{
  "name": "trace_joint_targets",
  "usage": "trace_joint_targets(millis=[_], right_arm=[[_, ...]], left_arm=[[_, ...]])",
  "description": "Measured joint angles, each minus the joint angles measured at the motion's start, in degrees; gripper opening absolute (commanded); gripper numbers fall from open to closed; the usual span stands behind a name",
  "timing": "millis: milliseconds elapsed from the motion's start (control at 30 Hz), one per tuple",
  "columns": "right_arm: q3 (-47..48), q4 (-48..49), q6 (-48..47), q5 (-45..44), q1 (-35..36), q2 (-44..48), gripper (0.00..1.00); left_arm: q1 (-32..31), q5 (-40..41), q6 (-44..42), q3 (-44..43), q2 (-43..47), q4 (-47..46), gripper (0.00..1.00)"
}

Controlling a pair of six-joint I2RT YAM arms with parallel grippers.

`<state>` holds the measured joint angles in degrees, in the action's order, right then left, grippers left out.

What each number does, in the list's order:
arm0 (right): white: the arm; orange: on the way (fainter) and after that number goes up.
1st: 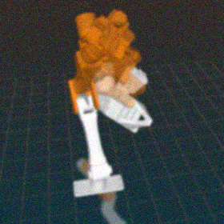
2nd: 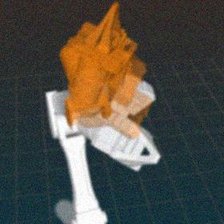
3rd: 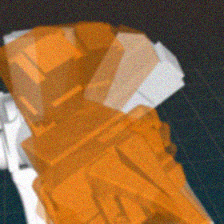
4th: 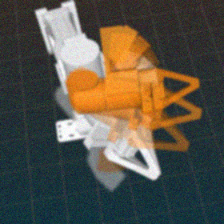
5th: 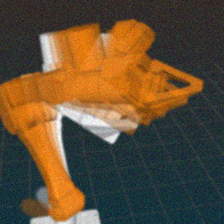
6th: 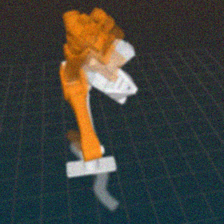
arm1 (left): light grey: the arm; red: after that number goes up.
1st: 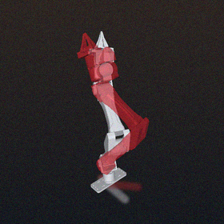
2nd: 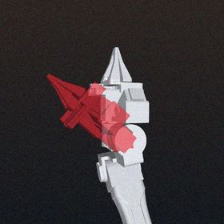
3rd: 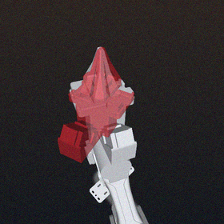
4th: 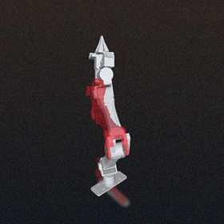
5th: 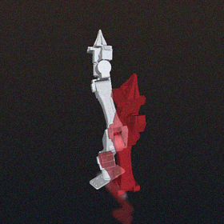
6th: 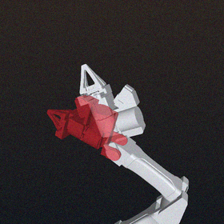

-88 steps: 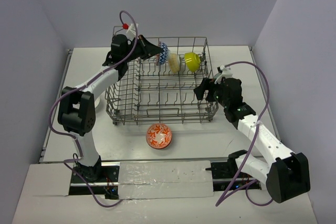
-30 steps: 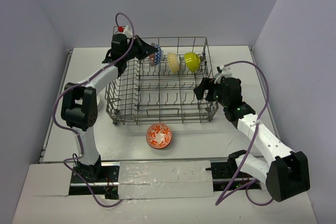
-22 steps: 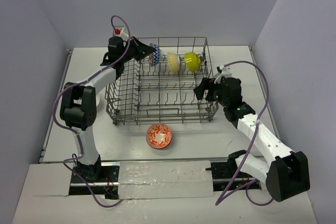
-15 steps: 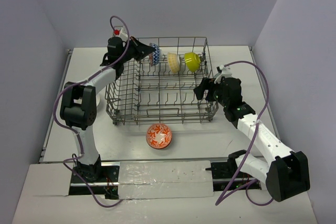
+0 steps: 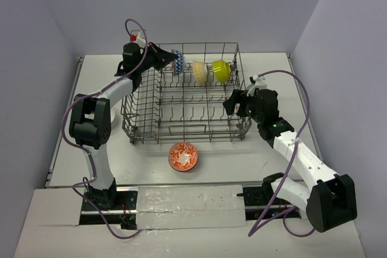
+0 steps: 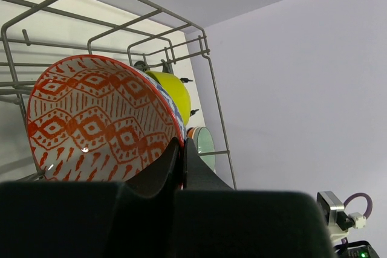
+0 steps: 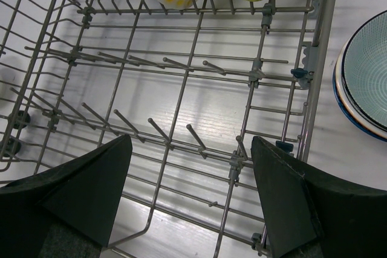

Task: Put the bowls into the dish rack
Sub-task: Insert the bowl into the dish rack.

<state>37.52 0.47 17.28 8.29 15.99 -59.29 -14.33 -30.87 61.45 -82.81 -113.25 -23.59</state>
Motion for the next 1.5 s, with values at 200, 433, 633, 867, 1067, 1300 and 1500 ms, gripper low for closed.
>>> trace_joint_targets(millis=[200, 433, 633, 867, 1067, 1300, 1500], right_arm=[[0.00, 0.00, 0.02, 0.17, 0.00, 0.00, 0.87], [0.00, 0.00, 0.00, 0.17, 0.15, 0.00, 0.87], [0.00, 0.00, 0.00, 0.20, 0.15, 0.00, 0.87], [0.00, 0.00, 0.00, 0.42, 0.15, 0.00, 0.87], [0.00, 0.15, -0.15, 0.76, 0.28, -0.04, 0.87], [0.00, 0.35, -0.24, 0.90, 0.68, -0.11, 0.87], [0.00, 0.37, -0.44, 0.92, 1.01, -0.11, 0.87]], left_arm=[[0.37, -2.01, 1.27, 0.20, -0.11, -0.59, 0.03], [0.55, -5.60, 1.36, -0.59, -0.72, -0.72, 0.02], [0.94, -6.71, 1.27, -1.01, -1.05, -0.61, 0.03], [1.51, -6.91, 1.73, -1.03, -1.40, -0.72, 0.07], [1.62, -6.88, 2.71, -1.03, -1.55, -0.81, 0.11], [1.70, -6.84, 2.82, -1.05, -1.57, -0.83, 0.15], [1.81, -6.82, 2.93, -0.81, -1.57, -1.44, 0.12]])
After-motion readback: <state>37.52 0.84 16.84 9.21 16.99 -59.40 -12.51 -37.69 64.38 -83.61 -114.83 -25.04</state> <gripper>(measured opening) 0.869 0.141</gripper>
